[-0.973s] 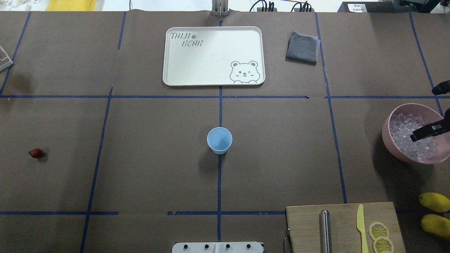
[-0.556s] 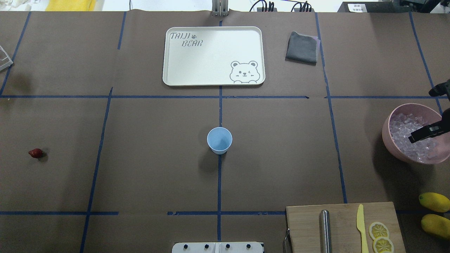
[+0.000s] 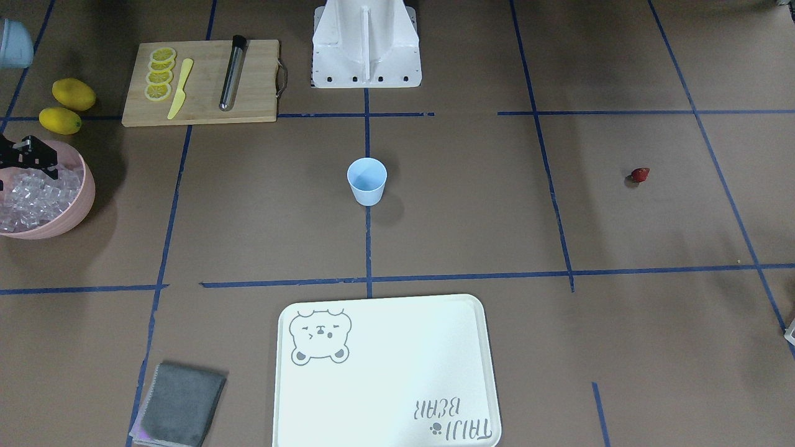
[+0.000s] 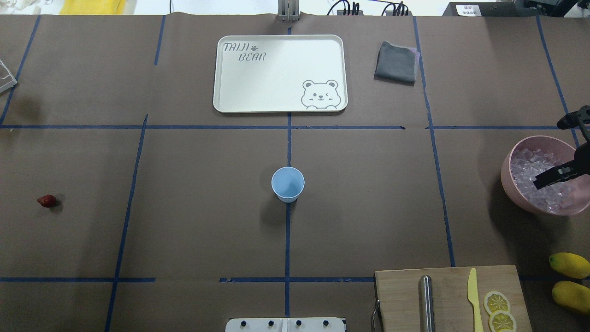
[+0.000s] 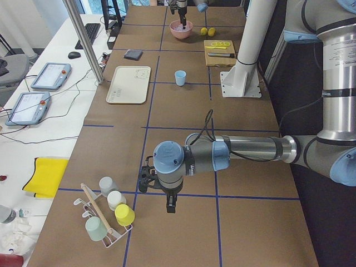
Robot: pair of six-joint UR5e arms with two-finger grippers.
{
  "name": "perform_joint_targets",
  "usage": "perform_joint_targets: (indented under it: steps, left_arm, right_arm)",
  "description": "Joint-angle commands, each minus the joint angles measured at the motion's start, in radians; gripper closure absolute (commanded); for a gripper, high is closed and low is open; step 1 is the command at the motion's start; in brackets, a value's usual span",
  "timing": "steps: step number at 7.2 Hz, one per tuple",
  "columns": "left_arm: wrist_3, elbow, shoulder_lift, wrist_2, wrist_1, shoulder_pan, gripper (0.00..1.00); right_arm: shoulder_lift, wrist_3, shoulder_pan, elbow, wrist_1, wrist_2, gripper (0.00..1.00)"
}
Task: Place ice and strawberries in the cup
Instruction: 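Lower the right gripper into the bowl and grasp an ice cube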
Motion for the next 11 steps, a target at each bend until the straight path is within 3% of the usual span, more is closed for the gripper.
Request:
perform_joint_targets:
  steps: [1, 2, 3, 6, 11]
  left_arm:
    - [0.001, -0.001, -0.001, 0.000, 0.000, 0.000, 0.00]
    - [0.001, 0.000, 0.001, 0.000, 0.000, 0.000, 0.00]
    - [0.001, 0.000, 0.001, 0.000, 0.000, 0.000, 0.00]
    - [0.001, -0.001, 0.001, 0.000, 0.002, 0.000, 0.00]
    - [0.001, -0.003, 0.001, -0.002, 0.005, 0.000, 0.00]
  right_arm:
    - [0.002, 0.000, -0.001, 0.001, 0.000, -0.001, 0.63]
    - [0.002, 0.000, 0.001, 0.006, 0.000, -0.001, 0.78]
    - [0.002, 0.000, 0.001, 0.009, 0.000, -0.001, 0.84]
    - [0.000, -0.001, 0.004, 0.015, 0.000, 0.004, 0.84]
    - [0.024, -0.014, 0.123, 0.169, -0.006, 0.035, 0.83]
